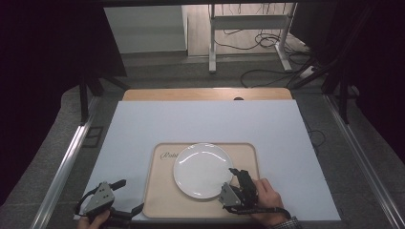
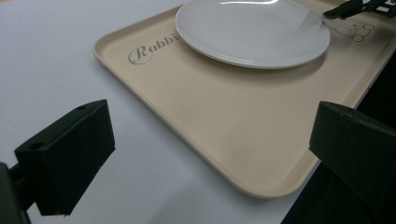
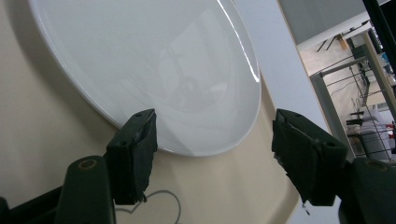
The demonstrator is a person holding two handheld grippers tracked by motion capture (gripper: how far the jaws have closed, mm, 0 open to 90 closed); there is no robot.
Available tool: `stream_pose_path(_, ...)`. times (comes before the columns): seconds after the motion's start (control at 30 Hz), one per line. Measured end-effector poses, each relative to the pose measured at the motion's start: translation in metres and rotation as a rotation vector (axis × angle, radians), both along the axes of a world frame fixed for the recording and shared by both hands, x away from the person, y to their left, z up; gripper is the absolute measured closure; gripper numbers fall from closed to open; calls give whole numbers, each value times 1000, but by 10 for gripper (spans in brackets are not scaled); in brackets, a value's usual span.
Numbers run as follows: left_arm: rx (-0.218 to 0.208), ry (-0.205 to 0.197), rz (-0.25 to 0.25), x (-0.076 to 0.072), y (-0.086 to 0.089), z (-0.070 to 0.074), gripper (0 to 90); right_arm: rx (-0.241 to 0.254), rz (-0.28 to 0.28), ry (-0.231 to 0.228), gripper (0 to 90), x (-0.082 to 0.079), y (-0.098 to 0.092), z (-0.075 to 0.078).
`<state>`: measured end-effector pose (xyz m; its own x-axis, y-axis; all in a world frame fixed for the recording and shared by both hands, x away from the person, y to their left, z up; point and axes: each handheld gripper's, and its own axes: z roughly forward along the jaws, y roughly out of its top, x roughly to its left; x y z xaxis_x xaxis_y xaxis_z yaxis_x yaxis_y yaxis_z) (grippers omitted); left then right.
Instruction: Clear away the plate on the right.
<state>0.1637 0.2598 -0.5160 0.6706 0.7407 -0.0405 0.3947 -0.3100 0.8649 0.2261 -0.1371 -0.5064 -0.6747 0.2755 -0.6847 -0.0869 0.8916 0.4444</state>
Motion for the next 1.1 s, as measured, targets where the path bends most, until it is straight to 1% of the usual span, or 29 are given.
stream_pose_path(0.03,0,0,-1,0,0,0,0,14,1,3,307,1,-1,0)
stream_pose_path(0.07,0,1,-1,0,0,0,0,18,-3,4,305,1,-1,1)
stream_pose_path(0.13,0,1,-2,0,0,0,0,18,-5,5,299,2,-3,2)
stream_pose_path(0.2,1,2,-3,0,0,0,0,30,-10,21,291,3,-4,3)
stream_pose_path(0.27,2,3,-4,0,0,0,0,31,-15,18,286,3,-5,3)
stream_pose_path(0.37,2,3,-5,0,0,0,0,44,-15,27,276,4,-8,4)
stream_pose_path(0.4,2,3,-6,0,0,0,0,41,-20,34,271,4,-9,5)
stream_pose_path(0.5,2,4,-6,0,0,0,0,67,-27,40,261,5,-11,6)
stream_pose_path(0.57,2,4,-7,0,0,0,0,68,-33,52,256,5,-12,7)
stream_pose_path(0.6,2,4,-7,0,0,0,0,87,-38,53,253,6,-12,7)
stream_pose_path(0.63,2,4,-7,0,0,0,0,95,-40,52,250,6,-13,7)
stream_pose_path(0.8,2,4,-8,0,0,0,0,105,-48,68,238,7,-16,8)
stream_pose_path(0.9,2,4,-9,0,0,0,0,120,-55,76,232,8,-18,8)
stream_pose_path(1.1,2,5,-10,0,0,0,0,150,-66,111,217,10,-21,9)
